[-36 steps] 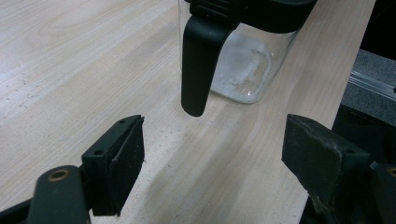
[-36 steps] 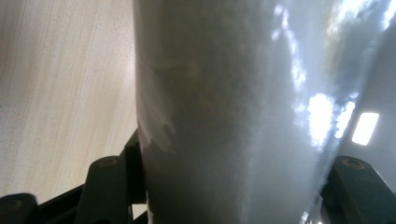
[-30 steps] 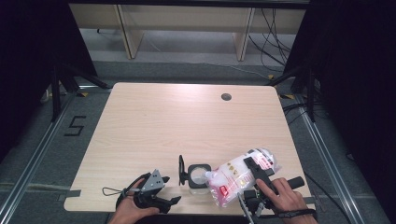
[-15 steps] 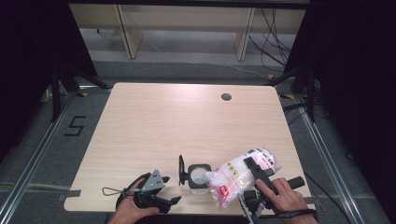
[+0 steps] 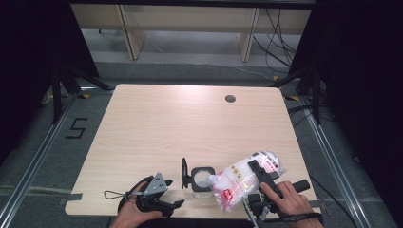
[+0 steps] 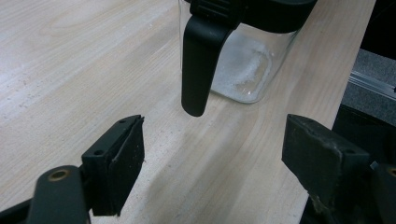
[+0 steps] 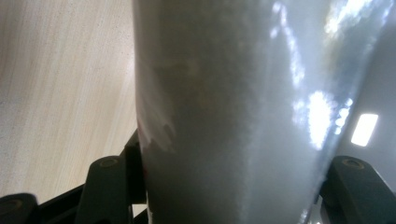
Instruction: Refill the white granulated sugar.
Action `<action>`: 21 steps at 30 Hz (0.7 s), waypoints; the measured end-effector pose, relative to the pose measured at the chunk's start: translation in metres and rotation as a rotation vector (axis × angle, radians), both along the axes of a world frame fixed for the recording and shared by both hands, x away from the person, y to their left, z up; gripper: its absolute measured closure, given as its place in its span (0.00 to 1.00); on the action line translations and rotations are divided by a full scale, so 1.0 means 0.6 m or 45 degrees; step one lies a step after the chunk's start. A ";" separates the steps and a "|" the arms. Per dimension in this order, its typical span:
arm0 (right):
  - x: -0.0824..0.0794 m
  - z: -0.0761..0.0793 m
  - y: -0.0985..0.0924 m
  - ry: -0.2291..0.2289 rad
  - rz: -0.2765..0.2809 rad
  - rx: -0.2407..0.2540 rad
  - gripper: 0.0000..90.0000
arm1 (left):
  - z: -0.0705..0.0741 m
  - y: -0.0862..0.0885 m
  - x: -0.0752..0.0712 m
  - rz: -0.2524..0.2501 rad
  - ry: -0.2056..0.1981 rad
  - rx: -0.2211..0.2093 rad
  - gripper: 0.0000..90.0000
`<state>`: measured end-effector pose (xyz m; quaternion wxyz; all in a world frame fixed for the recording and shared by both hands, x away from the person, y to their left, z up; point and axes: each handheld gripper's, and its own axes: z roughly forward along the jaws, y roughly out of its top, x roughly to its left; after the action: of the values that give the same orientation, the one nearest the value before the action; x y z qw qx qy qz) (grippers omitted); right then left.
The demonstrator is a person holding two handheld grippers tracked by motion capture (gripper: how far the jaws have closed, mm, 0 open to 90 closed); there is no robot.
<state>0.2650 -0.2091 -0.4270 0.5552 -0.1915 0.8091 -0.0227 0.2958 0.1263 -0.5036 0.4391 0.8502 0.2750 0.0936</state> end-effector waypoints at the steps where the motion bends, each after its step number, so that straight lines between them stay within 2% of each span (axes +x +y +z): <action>1: 0.000 0.000 0.000 -0.002 -0.002 0.006 0.46 | 0.000 0.000 0.000 0.001 0.000 0.000 0.23; 5: 0.000 0.000 0.000 -0.007 -0.001 -0.001 0.46 | 0.000 0.000 0.000 0.007 -0.016 0.010 0.23; 7: 0.000 -0.002 -0.001 -0.006 -0.004 0.015 0.46 | -0.001 0.000 0.000 0.008 -0.015 0.010 0.23; 11: 0.001 -0.003 -0.001 -0.027 0.025 0.003 0.46 | -0.001 0.000 0.000 0.007 -0.013 0.009 0.23; 21: 0.001 -0.004 -0.001 -0.028 0.026 0.005 0.46 | -0.001 -0.001 0.000 0.007 -0.014 0.012 0.23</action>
<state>0.2654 -0.2098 -0.4294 0.5648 -0.1984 0.8008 -0.0174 0.2959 0.1259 -0.5043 0.4363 0.8510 0.2744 0.1007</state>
